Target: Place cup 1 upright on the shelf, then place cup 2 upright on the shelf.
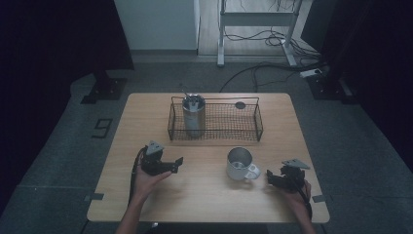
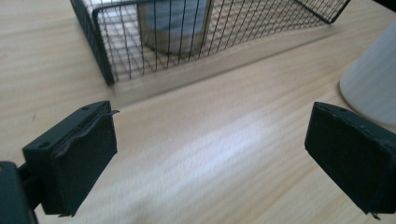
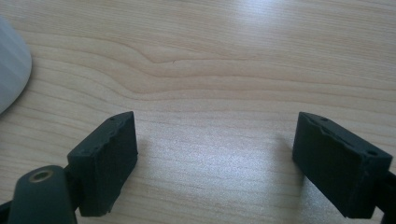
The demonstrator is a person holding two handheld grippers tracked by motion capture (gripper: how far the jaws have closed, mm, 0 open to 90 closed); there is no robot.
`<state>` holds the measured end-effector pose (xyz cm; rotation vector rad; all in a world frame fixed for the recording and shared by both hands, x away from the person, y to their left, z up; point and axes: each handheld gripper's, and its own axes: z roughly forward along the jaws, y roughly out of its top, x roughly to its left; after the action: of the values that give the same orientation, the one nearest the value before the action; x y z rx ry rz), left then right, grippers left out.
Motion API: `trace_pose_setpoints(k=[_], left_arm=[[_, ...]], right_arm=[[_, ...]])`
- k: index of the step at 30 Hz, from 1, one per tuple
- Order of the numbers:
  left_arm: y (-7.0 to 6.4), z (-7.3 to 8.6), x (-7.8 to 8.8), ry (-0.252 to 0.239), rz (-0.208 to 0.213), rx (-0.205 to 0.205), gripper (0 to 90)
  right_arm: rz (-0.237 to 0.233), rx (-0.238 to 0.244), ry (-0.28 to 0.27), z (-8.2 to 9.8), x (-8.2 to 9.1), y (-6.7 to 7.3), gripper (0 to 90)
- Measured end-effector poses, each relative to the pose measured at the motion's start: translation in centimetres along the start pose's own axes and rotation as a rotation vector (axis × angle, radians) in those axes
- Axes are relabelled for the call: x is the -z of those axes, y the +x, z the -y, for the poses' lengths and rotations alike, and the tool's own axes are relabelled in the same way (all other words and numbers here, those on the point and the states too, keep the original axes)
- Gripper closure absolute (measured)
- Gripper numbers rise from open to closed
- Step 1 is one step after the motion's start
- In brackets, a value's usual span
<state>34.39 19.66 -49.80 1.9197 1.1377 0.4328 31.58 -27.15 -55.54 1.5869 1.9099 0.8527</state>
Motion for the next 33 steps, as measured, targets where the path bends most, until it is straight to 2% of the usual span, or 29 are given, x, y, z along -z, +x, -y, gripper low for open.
trace_pose_setpoints(k=[3,4,7,8,12,14,20,27,30,33], left_arm=[[0.1,1.1,0.1,0.006,0.004,0.011,3.1],[0.2,1.7,-0.1,0.023,0.014,0.013,3.1],[0.3,1.9,-0.4,0.049,0.007,0.007,3.1],[0.4,2.2,-0.5,0.043,0.024,0.027,4.0],[0.1,2.6,-0.5,0.058,0.039,0.017,4.2],[-0.1,2.7,-0.3,0.053,0.038,0.018,4.2],[-0.4,2.6,0.3,0.033,0.029,0.011,4.1],[-0.3,2.8,0.3,0.047,0.019,0.006,4.2],[-0.2,2.8,0.3,0.040,0.024,0.014,4.3],[-0.1,2.8,0.3,0.042,0.027,0.016,4.5]], right_arm=[[0.002,-0.004,-0.001,0.0,0.0,0.0,14.0],[0.005,-0.008,0.000,0.0,0.0,0.1,13.9],[0.008,-0.009,0.000,0.0,0.0,0.1,13.8],[0.009,-0.010,0.000,0.0,0.0,0.1,13.7],[0.017,-0.024,0.000,0.0,0.0,0.1,13.6],[0.036,-0.035,0.002,0.1,0.1,0.3,13.7],[0.034,-0.039,0.001,0.2,0.2,0.4,13.9],[0.032,-0.036,-0.002,0.5,0.6,0.7,15.0],[-0.002,-0.038,-0.007,0.5,1.2,1.1,15.1],[-0.008,-0.031,-0.027,0.2,1.8,1.5,15.1]])
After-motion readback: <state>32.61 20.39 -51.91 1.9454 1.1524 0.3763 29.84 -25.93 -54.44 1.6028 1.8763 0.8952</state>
